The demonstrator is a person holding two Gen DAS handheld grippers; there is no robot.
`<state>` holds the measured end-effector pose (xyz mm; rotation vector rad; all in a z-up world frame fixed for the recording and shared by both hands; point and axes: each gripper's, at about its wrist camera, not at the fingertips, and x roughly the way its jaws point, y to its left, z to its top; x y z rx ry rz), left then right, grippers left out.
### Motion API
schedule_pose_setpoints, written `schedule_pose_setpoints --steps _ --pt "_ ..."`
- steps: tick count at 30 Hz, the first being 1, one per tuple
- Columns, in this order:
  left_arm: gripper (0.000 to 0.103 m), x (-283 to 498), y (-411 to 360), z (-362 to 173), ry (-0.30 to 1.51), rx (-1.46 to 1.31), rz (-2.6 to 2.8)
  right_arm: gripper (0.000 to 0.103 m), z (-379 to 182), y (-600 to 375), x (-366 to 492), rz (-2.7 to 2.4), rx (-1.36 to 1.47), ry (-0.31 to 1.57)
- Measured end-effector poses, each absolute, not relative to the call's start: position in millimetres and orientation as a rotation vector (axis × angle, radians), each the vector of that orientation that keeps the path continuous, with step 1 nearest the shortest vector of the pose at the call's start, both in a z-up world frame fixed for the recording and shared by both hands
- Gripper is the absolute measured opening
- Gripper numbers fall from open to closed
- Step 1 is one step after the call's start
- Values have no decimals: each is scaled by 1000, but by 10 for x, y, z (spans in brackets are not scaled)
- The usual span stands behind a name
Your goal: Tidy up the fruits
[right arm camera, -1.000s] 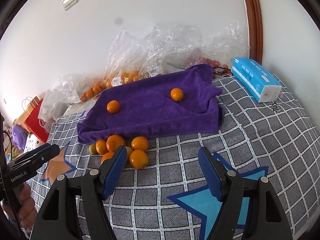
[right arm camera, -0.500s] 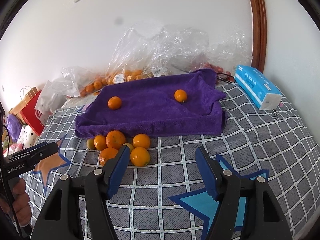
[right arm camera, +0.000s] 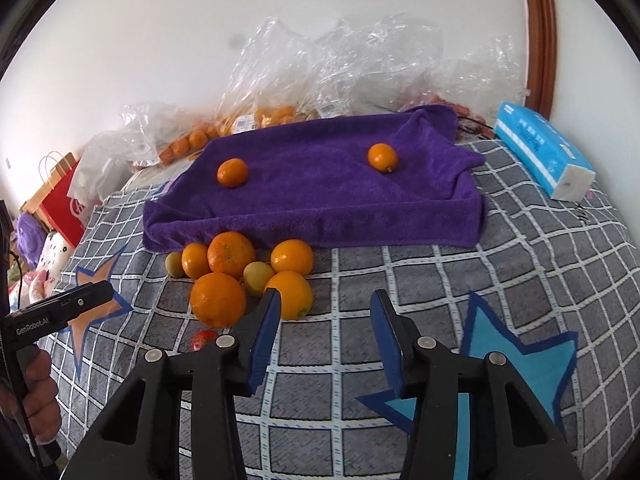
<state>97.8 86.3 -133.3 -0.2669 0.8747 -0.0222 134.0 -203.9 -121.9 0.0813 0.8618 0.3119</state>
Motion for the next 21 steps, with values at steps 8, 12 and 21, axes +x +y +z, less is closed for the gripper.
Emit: schedule_pose_setpoints --steps 8,12,21 --pt "66 1031 963 -1445 898 -276 -2 42 -1419 -1805 1522 370 77 916" --pt "66 1057 961 -1423 880 -285 -16 38 -1515 -1777 1632 377 84 945" --pt "53 1327 598 -1409 892 -250 -100 35 -1473 -1968 1534 360 59 914"
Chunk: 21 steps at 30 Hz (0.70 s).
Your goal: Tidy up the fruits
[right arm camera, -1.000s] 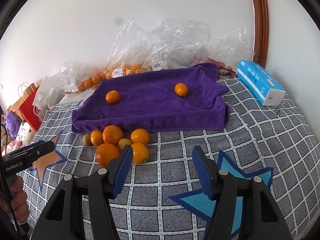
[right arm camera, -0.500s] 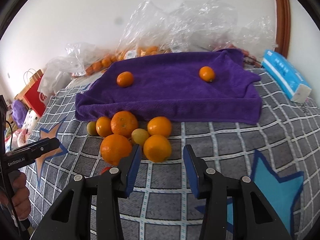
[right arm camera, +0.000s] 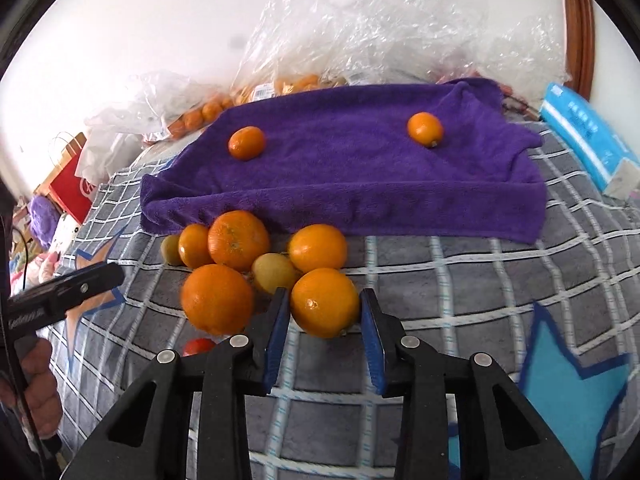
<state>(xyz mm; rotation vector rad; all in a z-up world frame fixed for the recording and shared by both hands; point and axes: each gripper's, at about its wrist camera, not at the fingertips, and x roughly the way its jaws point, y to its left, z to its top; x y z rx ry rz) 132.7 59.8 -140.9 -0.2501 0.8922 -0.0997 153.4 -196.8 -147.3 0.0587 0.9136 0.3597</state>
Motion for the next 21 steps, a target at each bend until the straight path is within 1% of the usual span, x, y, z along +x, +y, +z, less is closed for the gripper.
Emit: schedule_pose_setpoints --steps 4,7,9,11,13,21 --pt "39 1475 512 -1442 913 -290 -130 35 -1480 -2149 1500 293 5 902" --pt "37 1563 451 -1451 917 -291 -136 35 -1500 -2307 1486 279 23 906" --pt "32 1603 407 -1464 920 -275 -135 35 -1528 -2375 1473 278 31 901" --pt "23 1632 387 -1472 917 -267 -129 35 -1547 -2400 1475 285 47 903" --pt "21 1651 386 -1482 919 -278 -138 35 -1522 -2420 1459 303 59 879" --pt "21 1536 440 -1430 944 -188 -71 35 -1539 -2319 1486 328 7 884"
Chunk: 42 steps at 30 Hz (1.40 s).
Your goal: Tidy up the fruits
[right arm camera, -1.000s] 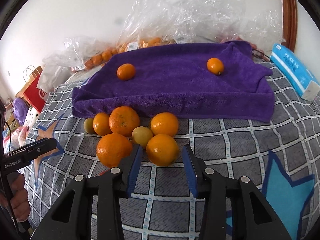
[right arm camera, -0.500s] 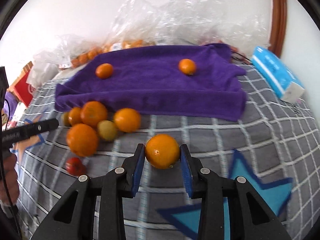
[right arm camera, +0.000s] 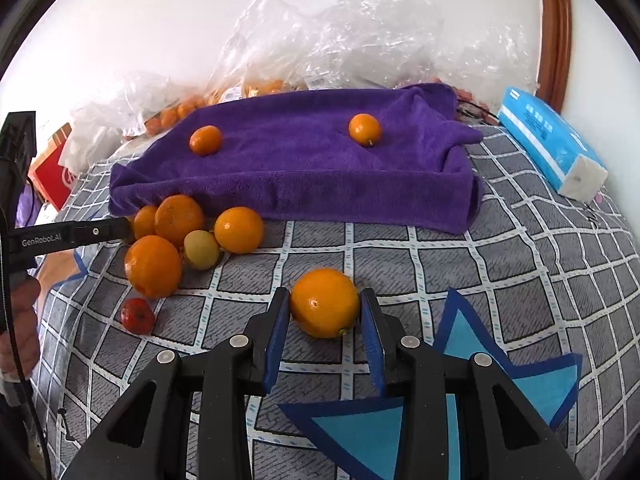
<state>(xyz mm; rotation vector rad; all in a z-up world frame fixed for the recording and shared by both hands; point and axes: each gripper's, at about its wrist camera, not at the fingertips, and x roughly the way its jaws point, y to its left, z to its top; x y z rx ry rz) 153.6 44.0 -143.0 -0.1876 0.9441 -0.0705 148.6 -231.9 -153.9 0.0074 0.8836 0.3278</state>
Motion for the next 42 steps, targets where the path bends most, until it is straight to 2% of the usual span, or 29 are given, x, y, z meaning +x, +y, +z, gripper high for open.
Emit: schedule_pose_setpoints --steps 6,9,10,22,42 --pt "28 1546 440 -1505 933 -155 -44 35 -1567 -2287 1528 324 -6 899" --pt "27 1522 431 -1535 882 -153 -31 35 -1591 -2248 1533 306 -35 910" --pt "23 1500 433 -1547 864 -151 -38 35 -1592 -2245 1526 305 -39 908" --pt "24 1328 564 -1471 725 -265 -136 35 -1556 -2192 1423 295 -79 862" --pt "24 1225 538 -1405 660 -269 -148 35 -1515 -2325 1409 265 -5 833"
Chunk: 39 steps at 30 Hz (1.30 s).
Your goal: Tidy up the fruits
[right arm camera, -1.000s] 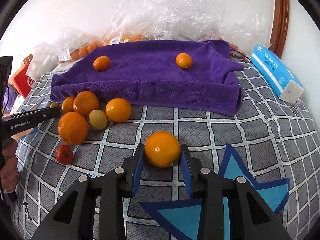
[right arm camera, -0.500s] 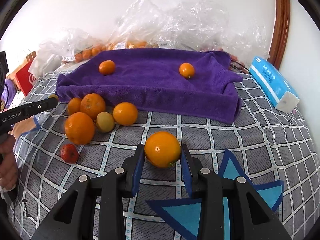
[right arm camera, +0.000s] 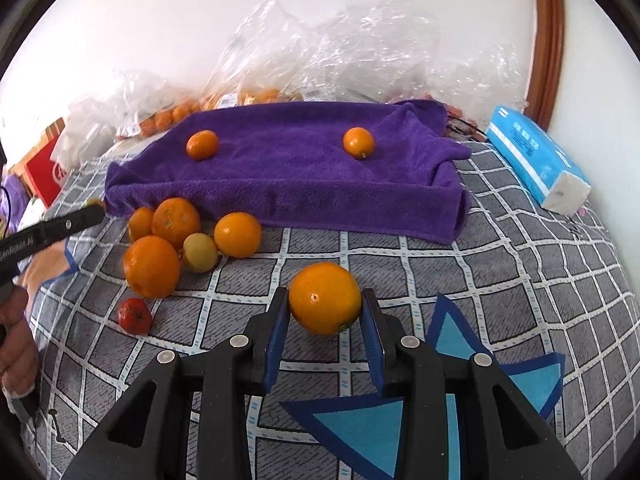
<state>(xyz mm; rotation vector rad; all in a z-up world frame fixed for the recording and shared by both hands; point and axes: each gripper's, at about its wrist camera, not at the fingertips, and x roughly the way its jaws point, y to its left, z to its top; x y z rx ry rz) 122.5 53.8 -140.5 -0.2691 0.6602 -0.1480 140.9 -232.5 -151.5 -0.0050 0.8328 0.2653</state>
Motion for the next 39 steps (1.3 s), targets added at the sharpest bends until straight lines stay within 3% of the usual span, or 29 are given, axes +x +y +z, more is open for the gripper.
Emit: schedule_pose_setpoints --steps 14,26,39 --pt "24 1116 576 -1312 601 -306 -173 35 -1374 -2435 1262 201 63 809" --pt "23 1033 590 -1226 571 -329 -196 35 -921 -2321 1151 195 69 711" --pt "24 1115 643 -747 570 -360 -176 35 -680 -2135 1493 228 73 675"
